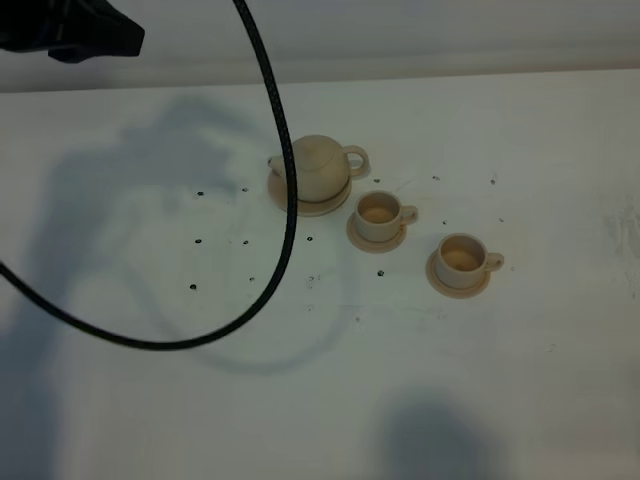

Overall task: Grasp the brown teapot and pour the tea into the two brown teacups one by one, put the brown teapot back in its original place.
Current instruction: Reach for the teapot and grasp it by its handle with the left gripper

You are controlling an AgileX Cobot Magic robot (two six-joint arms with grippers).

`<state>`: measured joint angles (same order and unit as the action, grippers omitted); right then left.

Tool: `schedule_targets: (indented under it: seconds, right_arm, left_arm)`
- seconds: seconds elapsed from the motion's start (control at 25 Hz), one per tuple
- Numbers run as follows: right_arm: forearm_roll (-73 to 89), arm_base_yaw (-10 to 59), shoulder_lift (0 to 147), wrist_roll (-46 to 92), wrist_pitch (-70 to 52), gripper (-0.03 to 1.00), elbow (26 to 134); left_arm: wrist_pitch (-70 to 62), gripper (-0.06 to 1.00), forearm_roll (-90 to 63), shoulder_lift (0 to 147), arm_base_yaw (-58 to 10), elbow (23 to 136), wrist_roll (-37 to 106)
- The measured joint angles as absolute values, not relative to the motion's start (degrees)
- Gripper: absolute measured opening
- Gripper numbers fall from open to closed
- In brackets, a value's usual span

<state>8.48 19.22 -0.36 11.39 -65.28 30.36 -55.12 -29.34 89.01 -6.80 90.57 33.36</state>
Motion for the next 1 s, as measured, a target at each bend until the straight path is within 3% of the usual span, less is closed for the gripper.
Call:
schedule_targets:
  seconds: [0.24, 0.56, 1.0]
  right_arm:
    - [8.5, 19.2, -0.4, 11.4, -65.3, 0.41, 30.4]
    - [8.5, 19.2, -0.4, 11.4, -65.3, 0.41, 30.4]
    - [8.5, 19.2, -0.4, 11.4, -65.3, 0.41, 30.4]
  left_arm:
    - [-55.3, 0.30, -27.3, 93.7, -8.0, 96.2, 34.1]
    - [-55.1, 0.30, -21.9, 99.7, -16.4, 97.8, 34.3]
    - [-44.7, 0.30, -17.8, 108.1, -23.6, 97.8, 31.5]
